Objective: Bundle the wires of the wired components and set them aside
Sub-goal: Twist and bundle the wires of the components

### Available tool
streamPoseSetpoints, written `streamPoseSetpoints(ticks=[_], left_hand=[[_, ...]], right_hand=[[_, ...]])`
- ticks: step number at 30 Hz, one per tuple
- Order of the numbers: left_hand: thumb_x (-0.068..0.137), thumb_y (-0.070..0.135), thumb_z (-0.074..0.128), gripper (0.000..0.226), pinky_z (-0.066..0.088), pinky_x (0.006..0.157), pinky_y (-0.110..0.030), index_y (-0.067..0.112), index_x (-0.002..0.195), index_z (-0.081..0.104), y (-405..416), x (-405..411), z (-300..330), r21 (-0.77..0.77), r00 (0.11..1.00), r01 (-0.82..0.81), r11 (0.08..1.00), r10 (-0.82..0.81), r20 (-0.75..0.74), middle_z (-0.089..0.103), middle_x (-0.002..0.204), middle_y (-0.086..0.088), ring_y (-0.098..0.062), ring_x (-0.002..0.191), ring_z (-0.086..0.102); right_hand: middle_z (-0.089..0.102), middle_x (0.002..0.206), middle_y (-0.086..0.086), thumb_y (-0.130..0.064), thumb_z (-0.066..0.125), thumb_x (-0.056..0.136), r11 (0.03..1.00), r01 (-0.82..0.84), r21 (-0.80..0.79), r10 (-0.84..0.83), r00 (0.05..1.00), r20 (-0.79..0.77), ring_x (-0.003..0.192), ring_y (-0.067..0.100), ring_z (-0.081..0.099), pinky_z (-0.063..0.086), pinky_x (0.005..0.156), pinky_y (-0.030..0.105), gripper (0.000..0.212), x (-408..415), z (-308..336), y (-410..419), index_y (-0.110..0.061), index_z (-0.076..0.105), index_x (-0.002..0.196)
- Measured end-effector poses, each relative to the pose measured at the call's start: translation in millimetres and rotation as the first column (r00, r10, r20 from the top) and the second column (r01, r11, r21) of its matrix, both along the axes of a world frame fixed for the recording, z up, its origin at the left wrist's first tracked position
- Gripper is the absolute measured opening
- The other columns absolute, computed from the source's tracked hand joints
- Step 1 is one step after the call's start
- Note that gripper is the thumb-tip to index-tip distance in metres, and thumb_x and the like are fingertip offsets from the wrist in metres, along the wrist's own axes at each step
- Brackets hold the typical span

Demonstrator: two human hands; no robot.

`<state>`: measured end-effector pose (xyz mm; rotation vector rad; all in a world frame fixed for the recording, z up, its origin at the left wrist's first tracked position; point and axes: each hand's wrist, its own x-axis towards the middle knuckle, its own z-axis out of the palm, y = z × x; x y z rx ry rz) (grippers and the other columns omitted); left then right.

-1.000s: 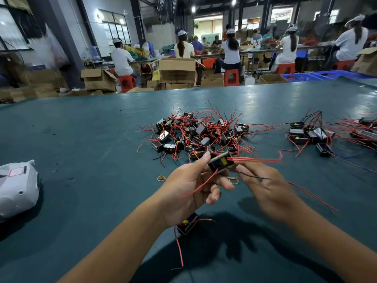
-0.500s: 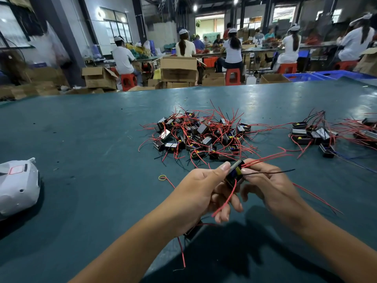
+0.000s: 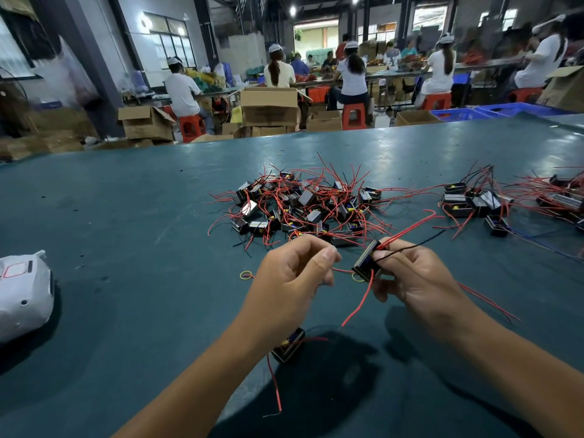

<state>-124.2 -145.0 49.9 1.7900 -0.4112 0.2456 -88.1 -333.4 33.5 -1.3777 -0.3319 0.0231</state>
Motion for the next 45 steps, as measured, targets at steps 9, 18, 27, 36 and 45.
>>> streamPoseSetpoints(ticks=[9, 18, 27, 36, 45], left_hand=[[0.089, 0.019, 0.073, 0.025, 0.043, 0.104, -0.041, 0.018, 0.114, 0.071, -13, -12, 3, 0.405, 0.870, -0.023, 0.914, -0.182, 0.459, 0.057, 0.129, 0.002, -0.018, 0.123, 0.053], [0.089, 0.011, 0.072, 0.008, 0.048, 0.088, -0.024, 0.011, 0.095, 0.078, 4, -5, 7, 0.247, 0.910, -0.037, 0.968, -0.070, 0.409, 0.068, 0.104, 0.001, -0.015, 0.100, 0.066], [0.089, 0.014, 0.072, 0.011, 0.053, 0.082, -0.028, 0.015, 0.098, 0.079, 8, -1, 0, 0.243, 0.919, -0.053, 0.969, -0.048, 0.392, 0.072, 0.094, 0.007, -0.014, 0.092, 0.068], [0.089, 0.011, 0.071, 0.012, 0.054, 0.077, -0.031, 0.012, 0.098, 0.078, 6, -1, -4, 0.258, 0.918, -0.058, 0.964, -0.050, 0.393, 0.071, 0.089, 0.005, -0.014, 0.085, 0.067], [0.089, 0.008, 0.073, 0.013, 0.052, 0.077, -0.024, 0.014, 0.099, 0.078, 6, 0, -4, 0.276, 0.911, -0.050, 0.960, -0.070, 0.407, 0.071, 0.090, 0.007, -0.013, 0.085, 0.066]], right_hand=[[0.057, 0.064, -0.006, -0.023, 0.064, 0.085, 0.954, 0.034, -0.299, 0.038, 0.972, 0.232, 0.060, 0.009, 0.049, 0.043, 0.056, 0.031, 0.019, -9, 0, 1, -0.005, 0.063, 0.083], [0.070, 0.072, 0.018, -0.022, 0.048, 0.086, 0.990, -0.110, -0.092, 0.108, 0.994, -0.023, 0.055, 0.028, 0.066, 0.044, 0.040, 0.027, 0.024, 1, -2, -2, 0.000, 0.056, 0.088], [0.070, 0.075, 0.025, -0.009, 0.050, 0.096, 0.990, -0.138, -0.028, 0.134, 0.984, -0.122, 0.054, 0.028, 0.067, 0.050, 0.043, 0.028, 0.014, 4, -4, -3, 0.001, 0.058, 0.091], [0.069, 0.068, 0.022, 0.000, 0.045, 0.097, 0.992, -0.100, -0.077, 0.091, 0.989, -0.117, 0.046, 0.025, 0.063, 0.048, 0.043, 0.024, 0.013, 4, -5, -3, 0.003, 0.055, 0.090], [0.068, 0.067, 0.023, 0.001, 0.045, 0.096, 0.995, -0.080, -0.064, 0.072, 0.989, -0.128, 0.045, 0.025, 0.061, 0.047, 0.043, 0.025, 0.013, 2, -5, -3, 0.001, 0.055, 0.088]])
